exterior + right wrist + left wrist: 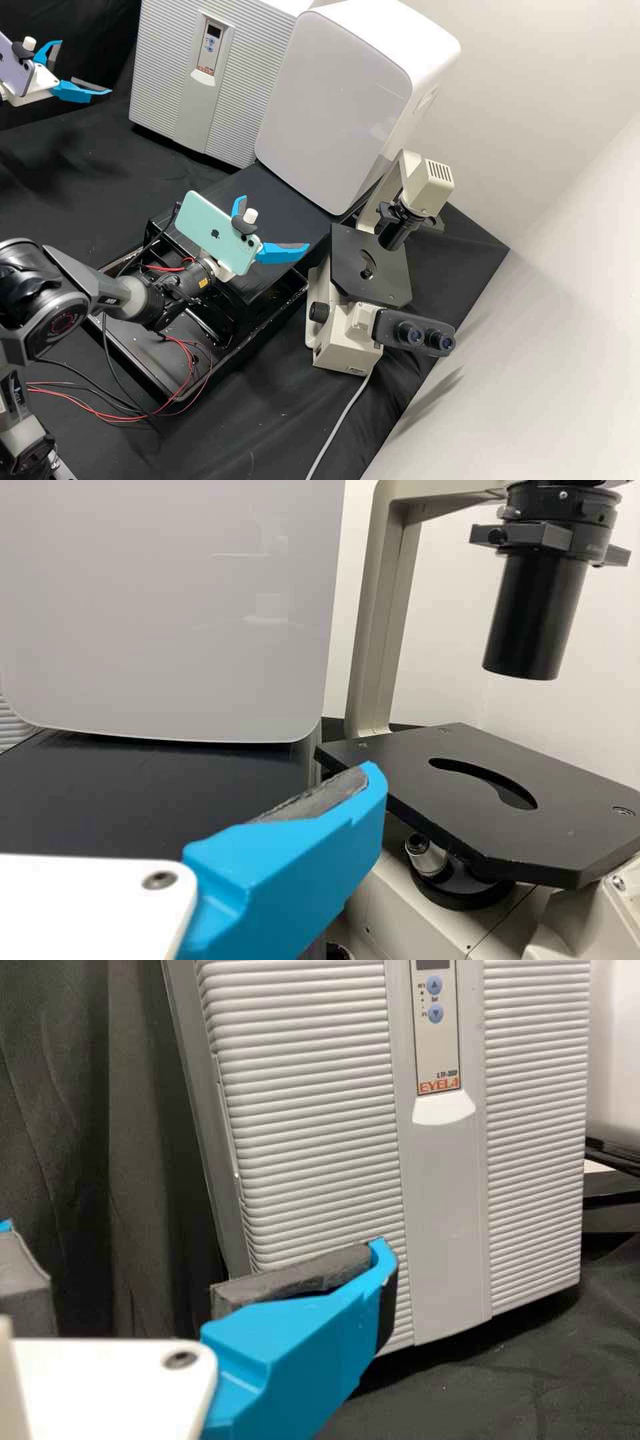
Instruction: Open the incubator door
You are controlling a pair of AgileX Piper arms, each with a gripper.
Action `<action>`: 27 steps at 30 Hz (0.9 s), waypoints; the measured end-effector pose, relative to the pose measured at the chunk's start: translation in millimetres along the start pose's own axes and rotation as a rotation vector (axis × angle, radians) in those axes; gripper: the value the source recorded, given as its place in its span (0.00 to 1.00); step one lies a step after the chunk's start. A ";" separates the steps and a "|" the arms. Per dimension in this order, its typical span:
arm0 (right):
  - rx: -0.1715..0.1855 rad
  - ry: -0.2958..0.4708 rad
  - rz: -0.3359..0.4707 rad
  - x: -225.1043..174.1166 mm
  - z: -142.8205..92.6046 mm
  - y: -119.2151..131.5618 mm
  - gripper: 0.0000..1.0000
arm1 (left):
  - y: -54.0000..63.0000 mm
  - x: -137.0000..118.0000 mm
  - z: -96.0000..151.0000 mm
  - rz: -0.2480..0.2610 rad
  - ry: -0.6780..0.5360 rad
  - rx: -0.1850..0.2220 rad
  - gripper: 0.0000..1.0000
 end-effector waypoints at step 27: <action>0.000 0.000 0.000 0.0 0.0 0.0 1.00 | 9.3 40.5 -32.8 0.005 -0.130 -0.045 1.00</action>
